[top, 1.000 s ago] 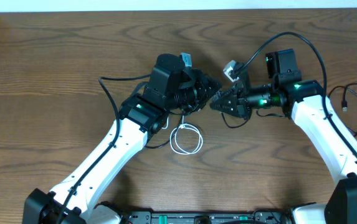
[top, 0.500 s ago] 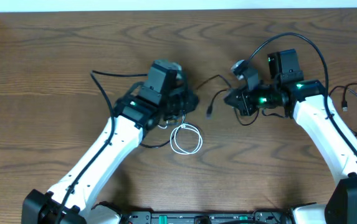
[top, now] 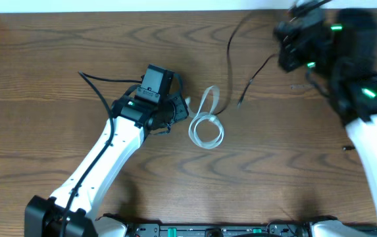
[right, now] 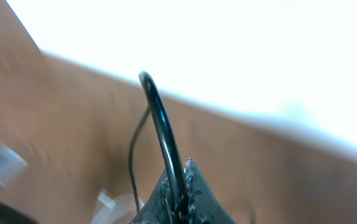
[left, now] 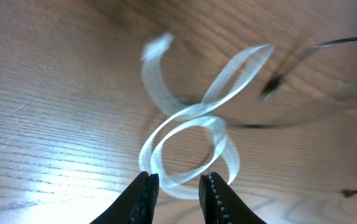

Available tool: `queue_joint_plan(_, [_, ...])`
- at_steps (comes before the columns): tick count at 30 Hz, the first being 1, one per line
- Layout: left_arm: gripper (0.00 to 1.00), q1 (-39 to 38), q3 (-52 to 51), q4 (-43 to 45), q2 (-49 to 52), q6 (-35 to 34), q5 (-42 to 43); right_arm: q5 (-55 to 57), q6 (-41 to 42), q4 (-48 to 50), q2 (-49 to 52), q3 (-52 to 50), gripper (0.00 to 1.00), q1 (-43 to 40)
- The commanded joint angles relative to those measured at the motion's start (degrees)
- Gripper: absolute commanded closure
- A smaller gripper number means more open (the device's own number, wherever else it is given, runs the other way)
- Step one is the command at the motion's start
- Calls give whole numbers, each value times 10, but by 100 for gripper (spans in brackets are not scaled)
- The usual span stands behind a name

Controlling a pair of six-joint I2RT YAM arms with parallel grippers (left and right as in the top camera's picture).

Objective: Untangle cables
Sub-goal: 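Drag the black cable to the far right with the right gripper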

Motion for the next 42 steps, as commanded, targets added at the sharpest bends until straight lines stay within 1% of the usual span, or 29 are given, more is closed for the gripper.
queue_joint_plan(1, [72,2,-9,-2,23,10,-10,-24,7,19,-59,41,99,-3])
queue_joint_plan(5, [72,2,-9,-2,31,10,-9,-29,7,26,-94,42,99,-3])
queue_joint_plan(8, [72,2,-9,-2,31,10,-9,-44,7,27,-102,42,99,-3])
queue_joint_plan(11, [72,1,-9,-2,31,10,-5,-36,7,25,-99,41,99,-3])
queue_joint_plan(17, [72,1,-9,-11,31,10,-3,55,7,11,-78,41,99,-4])
queue_joint_plan(19, [72,1,-9,-13,31,10,-3,104,7,7,-63,41,99,-12])
queue_joint_plan(22, [72,1,-9,-14,31,10,-3,143,7,7,-43,41,99,-30])
queue_joint_plan(25, [72,1,-9,-16,31,10,-3,180,7,7,-22,41,99,-66])
queue_joint_plan(27, [72,1,-9,-17,31,10,-3,206,9,11,-6,41,99,-118])
queue_joint_plan(28, [72,1,-9,-18,31,10,-3,208,11,12,-2,41,99,-131])
queue_joint_plan(29, [72,1,-9,-18,31,10,-3,211,29,17,3,41,99,-170])
queue_joint_plan(31, [72,1,-9,-17,31,10,-3,211,57,20,5,41,99,-210])
queue_joint_plan(33, [72,1,-9,-17,31,10,-3,204,100,13,14,41,99,-296])
queue_joint_plan(38, [72,1,-9,-17,31,10,-3,187,99,-28,38,40,99,-362])
queue_joint_plan(42, [72,1,-9,-18,31,10,-3,182,100,-68,82,36,99,-400])
